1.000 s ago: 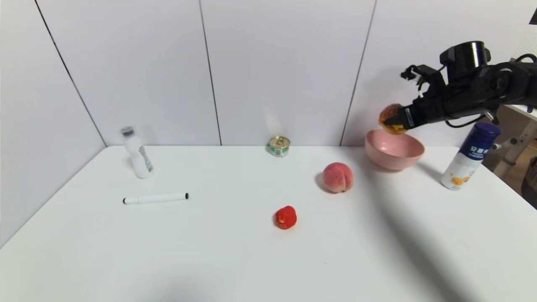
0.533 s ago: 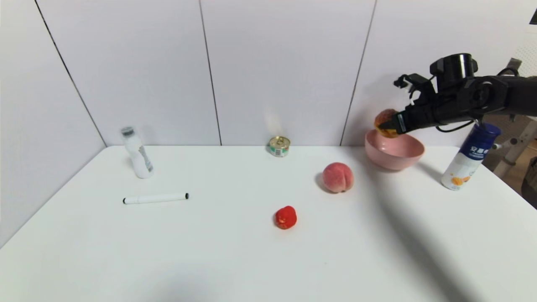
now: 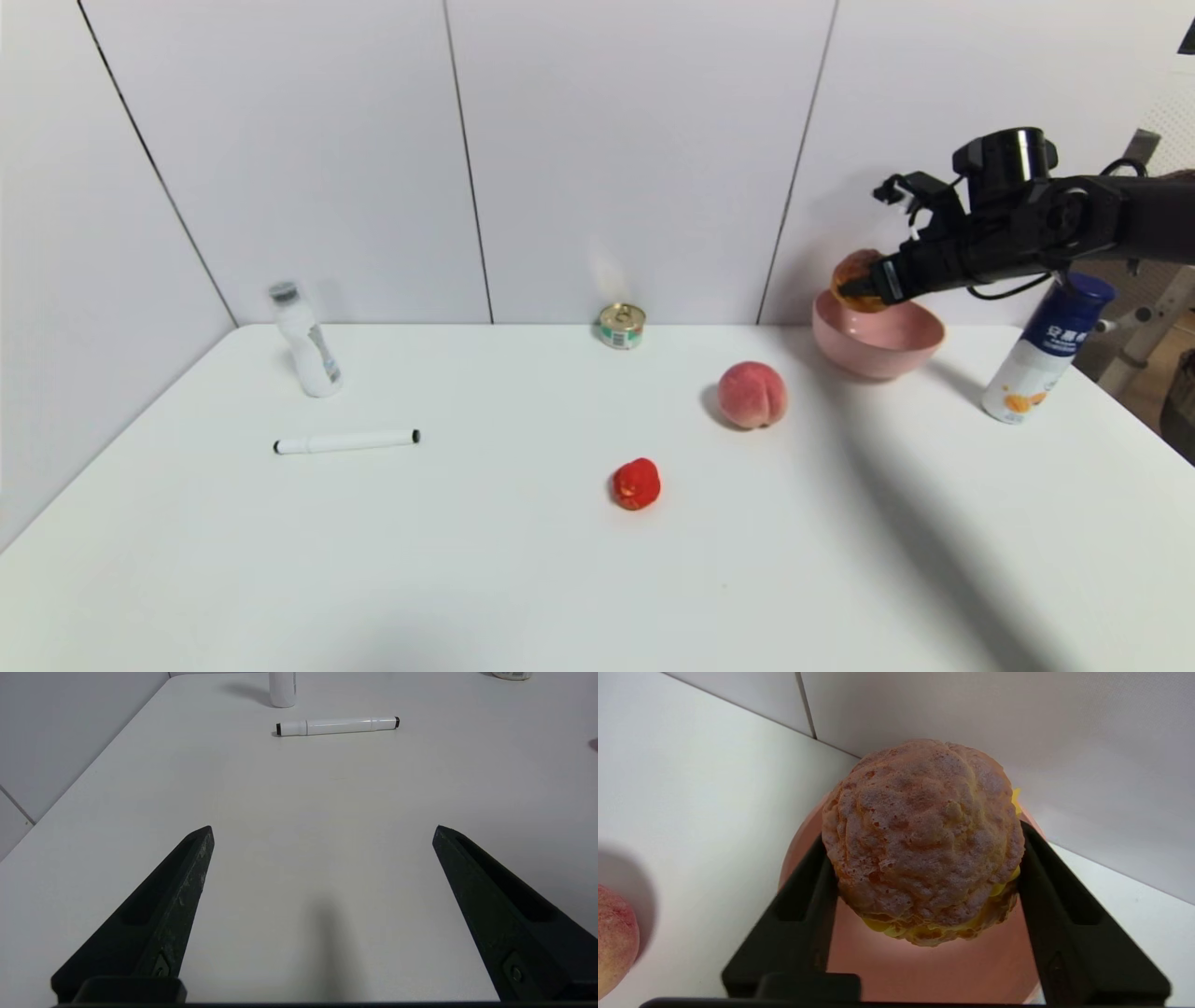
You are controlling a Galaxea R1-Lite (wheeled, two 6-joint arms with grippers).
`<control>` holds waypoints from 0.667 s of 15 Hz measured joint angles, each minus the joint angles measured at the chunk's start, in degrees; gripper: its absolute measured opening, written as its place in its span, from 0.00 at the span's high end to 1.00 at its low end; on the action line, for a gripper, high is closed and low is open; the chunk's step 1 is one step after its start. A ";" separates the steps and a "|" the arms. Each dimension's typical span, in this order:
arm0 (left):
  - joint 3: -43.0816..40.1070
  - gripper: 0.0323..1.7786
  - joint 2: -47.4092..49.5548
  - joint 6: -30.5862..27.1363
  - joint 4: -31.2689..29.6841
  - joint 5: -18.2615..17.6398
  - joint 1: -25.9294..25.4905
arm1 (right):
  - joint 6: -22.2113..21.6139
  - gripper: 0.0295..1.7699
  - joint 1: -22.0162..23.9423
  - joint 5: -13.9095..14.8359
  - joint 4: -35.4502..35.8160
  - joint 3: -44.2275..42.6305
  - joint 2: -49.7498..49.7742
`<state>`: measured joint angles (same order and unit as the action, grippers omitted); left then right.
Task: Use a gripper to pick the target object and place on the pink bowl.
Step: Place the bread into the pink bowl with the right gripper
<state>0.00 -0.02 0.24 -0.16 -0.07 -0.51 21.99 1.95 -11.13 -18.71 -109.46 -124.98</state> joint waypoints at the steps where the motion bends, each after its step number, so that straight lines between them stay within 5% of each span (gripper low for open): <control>1: 0.00 0.05 0.00 0.00 0.00 0.00 0.00 | 0.06 0.30 -0.09 -0.05 0.06 0.00 -0.05; 10: 0.00 0.05 -0.02 -0.02 0.00 -0.02 0.00 | 1.24 0.12 -0.27 -0.05 0.04 -0.07 0.17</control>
<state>0.00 -0.05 0.22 -0.16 -0.10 -0.51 23.24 1.68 -11.18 -18.68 -109.53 -124.81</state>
